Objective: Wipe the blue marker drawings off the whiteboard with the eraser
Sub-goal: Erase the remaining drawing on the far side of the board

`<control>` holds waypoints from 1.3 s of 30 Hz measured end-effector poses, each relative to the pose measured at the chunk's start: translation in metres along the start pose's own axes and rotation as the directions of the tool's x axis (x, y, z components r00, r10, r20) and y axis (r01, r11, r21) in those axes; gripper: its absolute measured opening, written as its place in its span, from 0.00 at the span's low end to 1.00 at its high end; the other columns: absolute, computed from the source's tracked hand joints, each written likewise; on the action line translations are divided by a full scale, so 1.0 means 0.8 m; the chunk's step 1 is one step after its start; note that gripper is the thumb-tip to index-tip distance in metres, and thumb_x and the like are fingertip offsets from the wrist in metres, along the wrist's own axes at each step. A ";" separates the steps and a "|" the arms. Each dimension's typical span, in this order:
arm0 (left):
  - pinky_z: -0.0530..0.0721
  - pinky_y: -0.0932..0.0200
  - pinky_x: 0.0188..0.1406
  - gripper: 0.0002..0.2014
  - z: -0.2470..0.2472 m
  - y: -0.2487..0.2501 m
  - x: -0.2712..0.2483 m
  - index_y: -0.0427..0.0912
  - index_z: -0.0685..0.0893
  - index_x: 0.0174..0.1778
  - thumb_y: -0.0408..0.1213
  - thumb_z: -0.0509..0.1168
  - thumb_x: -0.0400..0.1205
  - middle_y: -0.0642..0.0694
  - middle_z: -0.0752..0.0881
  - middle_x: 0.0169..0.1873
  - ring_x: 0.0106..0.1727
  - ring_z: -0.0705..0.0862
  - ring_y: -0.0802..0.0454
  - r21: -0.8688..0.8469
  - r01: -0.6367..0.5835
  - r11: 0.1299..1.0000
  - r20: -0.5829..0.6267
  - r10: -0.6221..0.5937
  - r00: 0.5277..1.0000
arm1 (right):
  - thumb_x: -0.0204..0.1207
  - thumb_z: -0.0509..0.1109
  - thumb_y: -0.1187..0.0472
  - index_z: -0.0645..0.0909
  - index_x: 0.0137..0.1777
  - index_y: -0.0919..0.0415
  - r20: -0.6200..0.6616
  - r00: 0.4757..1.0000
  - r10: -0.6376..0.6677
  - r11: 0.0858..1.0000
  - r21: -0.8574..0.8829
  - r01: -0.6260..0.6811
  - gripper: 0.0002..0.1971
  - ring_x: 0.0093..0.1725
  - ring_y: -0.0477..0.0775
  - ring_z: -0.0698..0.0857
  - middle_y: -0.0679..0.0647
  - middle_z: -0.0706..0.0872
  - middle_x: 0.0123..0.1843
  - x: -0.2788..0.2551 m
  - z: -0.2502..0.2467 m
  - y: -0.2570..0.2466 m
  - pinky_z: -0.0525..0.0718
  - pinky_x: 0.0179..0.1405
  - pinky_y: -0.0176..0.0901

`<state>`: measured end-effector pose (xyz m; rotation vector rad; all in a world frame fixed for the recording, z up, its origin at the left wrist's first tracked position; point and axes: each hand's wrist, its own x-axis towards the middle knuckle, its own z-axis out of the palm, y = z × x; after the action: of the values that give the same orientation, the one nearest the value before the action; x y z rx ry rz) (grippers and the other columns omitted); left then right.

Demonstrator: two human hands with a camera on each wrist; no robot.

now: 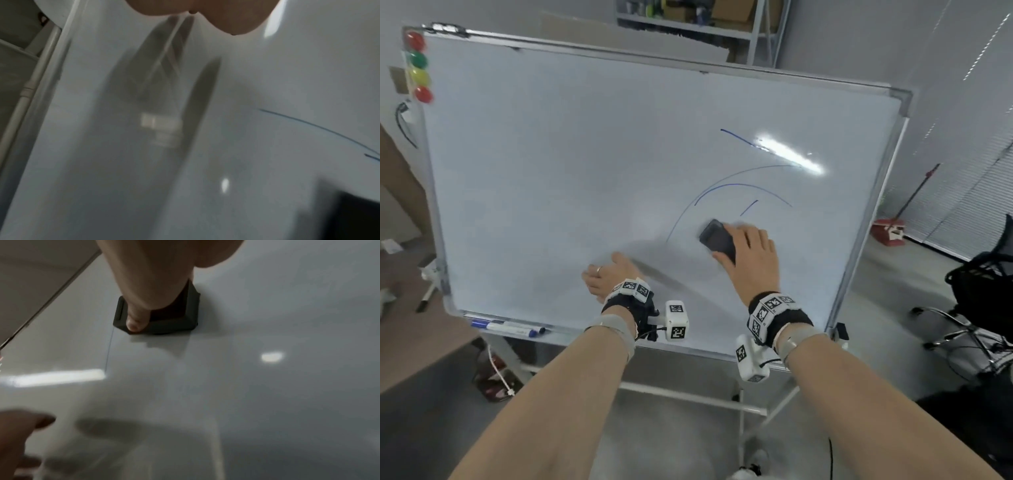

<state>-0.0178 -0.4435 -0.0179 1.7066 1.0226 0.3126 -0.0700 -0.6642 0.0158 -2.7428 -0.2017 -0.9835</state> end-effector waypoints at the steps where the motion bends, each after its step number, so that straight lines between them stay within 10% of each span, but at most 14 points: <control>1: 0.53 0.50 0.80 0.32 0.005 0.006 -0.007 0.34 0.59 0.83 0.47 0.56 0.86 0.38 0.57 0.84 0.83 0.58 0.40 -0.003 -0.008 1.000 -0.011 0.008 1.000 | 0.78 0.72 0.45 0.76 0.72 0.57 -0.052 0.995 0.080 0.997 0.005 -0.080 0.26 0.61 0.61 0.76 0.56 0.81 0.65 0.009 -0.012 0.012 0.76 0.58 0.53; 9: 0.51 0.46 0.81 0.37 0.036 0.046 -0.033 0.32 0.46 0.86 0.51 0.50 0.88 0.41 0.48 0.86 0.86 0.49 0.42 -0.012 -0.003 1.000 -0.025 0.003 1.000 | 0.81 0.68 0.47 0.74 0.72 0.68 -0.435 0.698 0.569 0.813 0.168 -0.558 0.29 0.60 0.72 0.79 0.69 0.80 0.61 0.064 -0.070 0.088 0.80 0.59 0.66; 19: 0.67 0.43 0.73 0.24 -0.033 0.038 0.033 0.38 0.67 0.80 0.41 0.49 0.88 0.31 0.63 0.79 0.76 0.65 0.34 0.124 -0.090 0.988 0.141 0.072 0.987 | 0.75 0.76 0.45 0.79 0.68 0.53 -0.148 0.989 -0.009 0.994 0.110 0.025 0.24 0.54 0.64 0.77 0.59 0.81 0.56 0.098 0.009 -0.053 0.77 0.54 0.55; 27: 0.69 0.41 0.74 0.29 -0.079 0.010 0.076 0.36 0.67 0.79 0.50 0.54 0.86 0.33 0.67 0.77 0.74 0.73 0.33 -0.026 0.079 0.997 0.105 -0.076 0.992 | 0.66 0.79 0.42 0.83 0.65 0.44 0.241 0.896 -0.374 0.927 0.125 0.353 0.26 0.58 0.58 0.78 0.50 0.83 0.53 0.042 0.070 -0.107 0.71 0.61 0.53; 39: 0.58 0.34 0.78 0.37 0.012 0.070 -0.006 0.48 0.49 0.87 0.51 0.57 0.84 0.46 0.46 0.87 0.86 0.51 0.43 -0.024 -0.171 0.985 0.040 0.172 0.984 | 0.81 0.65 0.40 0.74 0.73 0.56 -0.183 0.979 0.093 0.996 0.034 -0.088 0.28 0.61 0.61 0.77 0.56 0.81 0.65 0.066 -0.005 -0.009 0.75 0.60 0.54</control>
<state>0.0122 -0.4570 0.0286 1.7797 0.8407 0.3955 -0.0335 -0.6551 0.0536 -2.5923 -0.0578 -1.1928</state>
